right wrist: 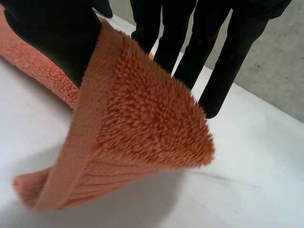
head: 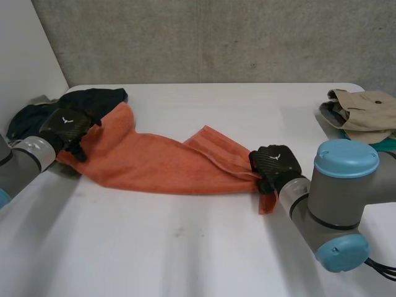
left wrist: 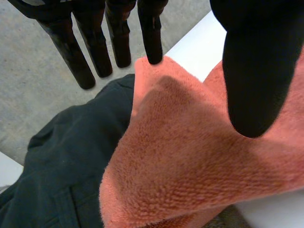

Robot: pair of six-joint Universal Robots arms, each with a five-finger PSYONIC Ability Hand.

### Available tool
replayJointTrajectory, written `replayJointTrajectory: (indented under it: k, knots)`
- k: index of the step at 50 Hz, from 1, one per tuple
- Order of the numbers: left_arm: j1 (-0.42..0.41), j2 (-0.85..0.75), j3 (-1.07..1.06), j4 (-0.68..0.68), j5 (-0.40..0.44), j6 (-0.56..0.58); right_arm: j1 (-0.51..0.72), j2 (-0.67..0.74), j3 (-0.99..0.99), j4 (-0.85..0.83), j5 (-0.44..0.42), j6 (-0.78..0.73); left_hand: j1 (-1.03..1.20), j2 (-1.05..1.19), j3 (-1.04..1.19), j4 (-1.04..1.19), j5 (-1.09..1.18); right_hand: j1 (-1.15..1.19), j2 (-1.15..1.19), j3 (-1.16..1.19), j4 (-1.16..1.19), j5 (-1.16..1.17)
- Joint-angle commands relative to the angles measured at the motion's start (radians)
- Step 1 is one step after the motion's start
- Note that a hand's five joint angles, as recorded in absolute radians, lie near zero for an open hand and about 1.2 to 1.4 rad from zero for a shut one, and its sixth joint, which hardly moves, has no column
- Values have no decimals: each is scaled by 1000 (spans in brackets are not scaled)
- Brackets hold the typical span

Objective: Fold the laundry.

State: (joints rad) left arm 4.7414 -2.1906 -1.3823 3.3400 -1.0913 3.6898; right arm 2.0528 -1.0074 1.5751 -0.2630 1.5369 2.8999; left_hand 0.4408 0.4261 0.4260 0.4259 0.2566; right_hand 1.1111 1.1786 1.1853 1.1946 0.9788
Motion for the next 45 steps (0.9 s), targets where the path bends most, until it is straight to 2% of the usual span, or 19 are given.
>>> replayJointTrajectory:
  k: [1, 3, 8, 12, 15, 20, 25, 27, 28, 34, 36, 40, 45]
  knots:
    - [-18, -46, 46, -13, -15, -5, -5, -17, 16, -4, -9, -85, 592, 607, 607, 607, 602, 285, 218, 211, 202, 243]
    - [-18, -52, 49, -13, -22, -8, -7, -31, 13, 1, -9, -96, 954, 968, 968, 969, 963, 285, 218, 211, 202, 243]
    - [-53, -35, 54, -11, -97, -19, -19, -138, -3, 21, -7, -187, 955, 970, 970, 970, 965, 285, 218, 211, 202, 243]
    - [-115, 118, 34, -13, -174, -66, -57, -218, -35, 40, -1, -284, 955, 970, 970, 970, 965, 285, 218, 211, 202, 243]
    - [-132, 201, 11, -19, -186, -119, -86, -269, -58, 82, -1, -330, 955, 970, 970, 970, 965, 285, 218, 211, 202, 243]
    - [-193, 411, -78, -40, -185, -208, -106, -405, -141, 244, -18, -367, 955, 970, 970, 970, 965, 285, 218, 211, 202, 243]
    - [-205, 503, -197, -28, -173, -226, -108, -428, -167, 353, -104, -363, 955, 970, 970, 970, 965, 285, 218, 211, 202, 243]
    - [-216, 499, -221, -21, -171, -228, -103, -431, -161, 373, -145, -360, 407, 422, 422, 422, 417, 285, 218, 211, 202, 243]
    - [-234, 479, -231, -13, -171, -228, -103, -431, -158, 378, -156, -357, -20, -6, -6, -5, -11, 285, 218, 211, 202, 243]
    - [-333, 275, -155, -4, -182, -232, -97, -473, -141, 369, -222, -349, -227, -212, -212, -212, -217, 285, 218, 211, 202, 243]
    - [-382, 201, -94, -4, -186, -234, -92, -488, -141, 363, -241, -350, -224, -210, -210, -209, -215, 285, 218, 211, 202, 243]
    - [-429, 91, 17, 7, -185, -246, -66, -552, -142, 352, -310, -347, -239, -224, -224, -224, -229, 285, 218, 211, 202, 243]
    - [-471, -29, 158, 6, -183, -327, -40, -634, -142, 350, -366, -320, -239, -224, -224, -224, -229, 285, 218, 211, 202, 243]
